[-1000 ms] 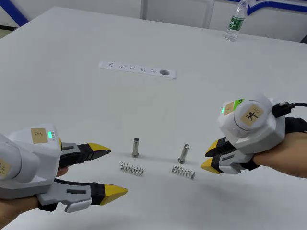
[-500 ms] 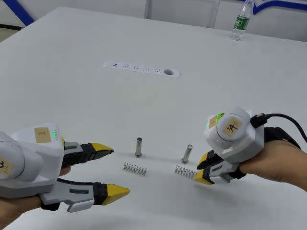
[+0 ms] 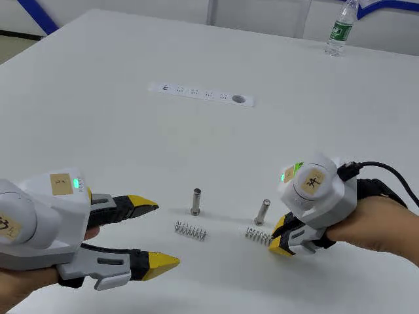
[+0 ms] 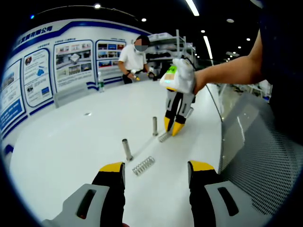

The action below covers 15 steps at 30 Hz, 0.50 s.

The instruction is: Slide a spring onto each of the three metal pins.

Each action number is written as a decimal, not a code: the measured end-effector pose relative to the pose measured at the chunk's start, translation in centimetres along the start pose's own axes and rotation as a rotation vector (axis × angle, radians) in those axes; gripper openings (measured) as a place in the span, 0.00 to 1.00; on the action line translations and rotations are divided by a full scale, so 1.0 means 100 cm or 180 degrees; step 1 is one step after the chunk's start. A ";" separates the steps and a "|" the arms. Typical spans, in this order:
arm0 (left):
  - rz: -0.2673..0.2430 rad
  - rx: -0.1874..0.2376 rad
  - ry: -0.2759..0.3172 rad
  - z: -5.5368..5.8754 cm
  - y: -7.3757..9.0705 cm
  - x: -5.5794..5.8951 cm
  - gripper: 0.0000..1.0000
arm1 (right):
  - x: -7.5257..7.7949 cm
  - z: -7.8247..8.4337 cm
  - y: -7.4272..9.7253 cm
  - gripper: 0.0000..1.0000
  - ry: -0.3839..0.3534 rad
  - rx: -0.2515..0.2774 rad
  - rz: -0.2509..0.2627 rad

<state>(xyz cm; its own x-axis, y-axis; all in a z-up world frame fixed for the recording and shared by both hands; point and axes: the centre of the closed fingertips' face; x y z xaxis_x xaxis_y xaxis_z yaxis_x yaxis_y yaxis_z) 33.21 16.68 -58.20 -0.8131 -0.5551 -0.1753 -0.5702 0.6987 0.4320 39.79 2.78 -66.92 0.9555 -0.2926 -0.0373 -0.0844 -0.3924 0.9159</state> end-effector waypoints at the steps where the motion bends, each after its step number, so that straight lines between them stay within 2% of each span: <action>1: 0.0000 0.0002 0.0000 0.000 0.000 0.000 0.54 | 0.001 0.000 0.000 0.12 -0.0019 -0.0001 -0.0004; 8: 0.0035 0.0023 -0.0035 -0.005 -0.001 0.005 0.53 | -0.004 0.002 0.003 0.12 -0.0079 -0.0007 -0.0020; 15: 0.0188 0.0034 -0.0144 -0.012 -0.011 0.016 0.51 | -0.018 -0.004 0.019 0.11 -0.0012 0.0060 -0.0025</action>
<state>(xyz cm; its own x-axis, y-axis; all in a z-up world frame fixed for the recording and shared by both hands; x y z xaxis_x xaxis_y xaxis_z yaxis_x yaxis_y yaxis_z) 32.70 14.52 -57.88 -0.8497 -0.4920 -0.1898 -0.5221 0.7345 0.4334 37.99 2.92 -64.93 0.9551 -0.2927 -0.0460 -0.0822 -0.4111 0.9079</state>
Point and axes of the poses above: the centre of the closed fingertips' face, and the gripper's own axes: y roughly backward along the fingers, x roughly to its right, z roughly out of its underside, and after that the axes turned 11 degrees about -y, right-handed
